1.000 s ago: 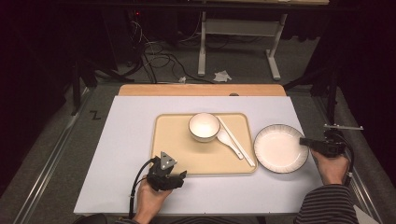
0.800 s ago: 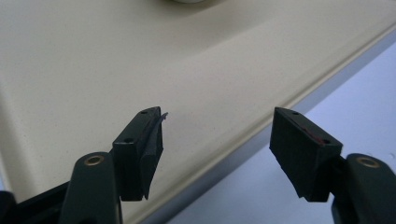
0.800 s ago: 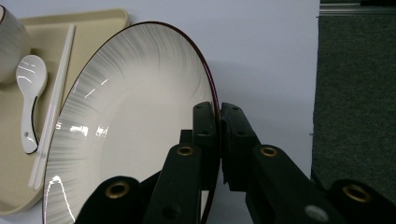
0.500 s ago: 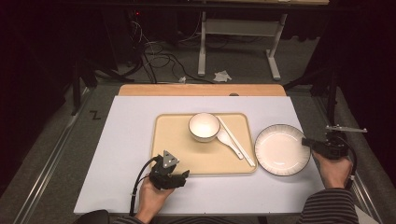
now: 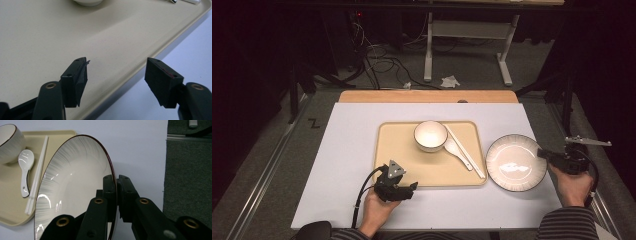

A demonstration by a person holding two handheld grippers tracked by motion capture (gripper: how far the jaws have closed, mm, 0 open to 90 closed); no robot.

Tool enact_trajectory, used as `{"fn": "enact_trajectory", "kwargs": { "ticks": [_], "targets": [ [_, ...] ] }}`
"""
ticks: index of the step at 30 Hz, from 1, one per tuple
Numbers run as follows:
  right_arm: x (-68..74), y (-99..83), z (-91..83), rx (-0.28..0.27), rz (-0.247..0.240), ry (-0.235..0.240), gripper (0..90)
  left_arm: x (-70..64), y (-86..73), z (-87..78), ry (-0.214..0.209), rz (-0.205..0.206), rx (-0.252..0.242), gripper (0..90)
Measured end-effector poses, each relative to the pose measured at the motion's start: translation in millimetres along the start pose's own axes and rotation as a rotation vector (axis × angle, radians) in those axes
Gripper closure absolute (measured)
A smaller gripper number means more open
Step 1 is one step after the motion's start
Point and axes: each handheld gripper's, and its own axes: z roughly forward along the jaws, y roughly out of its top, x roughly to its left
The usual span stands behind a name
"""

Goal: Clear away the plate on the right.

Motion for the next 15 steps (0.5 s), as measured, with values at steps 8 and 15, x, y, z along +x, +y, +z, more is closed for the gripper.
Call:
{"fn": "enact_trajectory", "kwargs": {
  "ticks": [8,15],
  "targets": [
    [6.9,-1.4,-11.1,-0.044,-0.035,-0.002,87.0,-2.0,-0.1,3.0,-0.023,-0.001,0.007,34.3],
    [7.9,-4.6,-16.2,-0.046,-0.029,0.003,87.0,-3.1,1.1,5.0,-0.051,-0.017,0.01,33.4]
  ]
}}
